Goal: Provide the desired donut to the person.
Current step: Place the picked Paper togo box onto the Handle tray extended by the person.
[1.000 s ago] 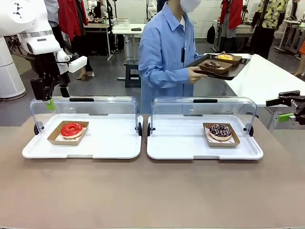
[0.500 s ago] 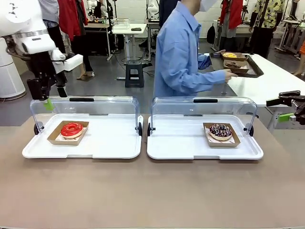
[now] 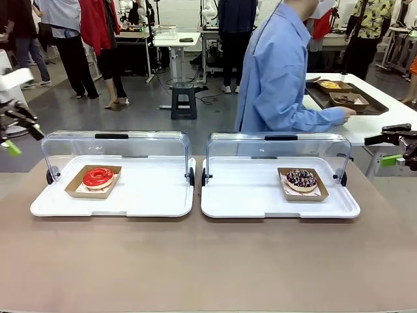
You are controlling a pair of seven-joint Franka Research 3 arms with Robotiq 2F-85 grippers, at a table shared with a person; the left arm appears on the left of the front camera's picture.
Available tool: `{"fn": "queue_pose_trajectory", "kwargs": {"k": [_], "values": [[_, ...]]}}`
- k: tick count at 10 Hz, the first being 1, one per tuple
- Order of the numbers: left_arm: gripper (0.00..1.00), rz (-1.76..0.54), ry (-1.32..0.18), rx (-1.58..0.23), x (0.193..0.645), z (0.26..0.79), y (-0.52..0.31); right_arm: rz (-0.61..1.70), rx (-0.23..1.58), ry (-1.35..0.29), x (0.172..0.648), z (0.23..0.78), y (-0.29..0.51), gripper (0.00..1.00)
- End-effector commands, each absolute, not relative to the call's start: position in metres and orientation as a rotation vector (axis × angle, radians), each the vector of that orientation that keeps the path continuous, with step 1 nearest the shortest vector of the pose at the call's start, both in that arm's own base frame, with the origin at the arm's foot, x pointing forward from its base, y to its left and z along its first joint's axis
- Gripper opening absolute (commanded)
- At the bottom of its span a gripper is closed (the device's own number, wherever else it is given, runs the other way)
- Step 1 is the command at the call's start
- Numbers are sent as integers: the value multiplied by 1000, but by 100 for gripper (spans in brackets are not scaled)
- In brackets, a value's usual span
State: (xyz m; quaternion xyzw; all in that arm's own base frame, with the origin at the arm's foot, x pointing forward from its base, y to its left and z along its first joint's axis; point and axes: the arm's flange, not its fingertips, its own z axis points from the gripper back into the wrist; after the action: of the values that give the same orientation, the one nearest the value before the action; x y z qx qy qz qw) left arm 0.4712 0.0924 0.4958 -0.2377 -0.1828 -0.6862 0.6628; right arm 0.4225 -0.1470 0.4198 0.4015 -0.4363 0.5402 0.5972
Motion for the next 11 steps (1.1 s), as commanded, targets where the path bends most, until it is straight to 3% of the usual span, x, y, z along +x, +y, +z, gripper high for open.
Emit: {"fn": "queue_pose_trajectory", "kwargs": {"k": [1,3,7,11], "values": [[100,-1487,-532,-767,476,491,138,1257,936,-1018,421,420,-145,100],[100,-1423,-625,-889,471,480,176,1257,936,-1018,421,420,-145,100],[100,-1352,-906,-803,447,460,221,1257,936,-1018,421,420,-145,100],[100,-1322,-974,-815,432,459,247,1257,936,-1018,421,420,-145,100]]}}
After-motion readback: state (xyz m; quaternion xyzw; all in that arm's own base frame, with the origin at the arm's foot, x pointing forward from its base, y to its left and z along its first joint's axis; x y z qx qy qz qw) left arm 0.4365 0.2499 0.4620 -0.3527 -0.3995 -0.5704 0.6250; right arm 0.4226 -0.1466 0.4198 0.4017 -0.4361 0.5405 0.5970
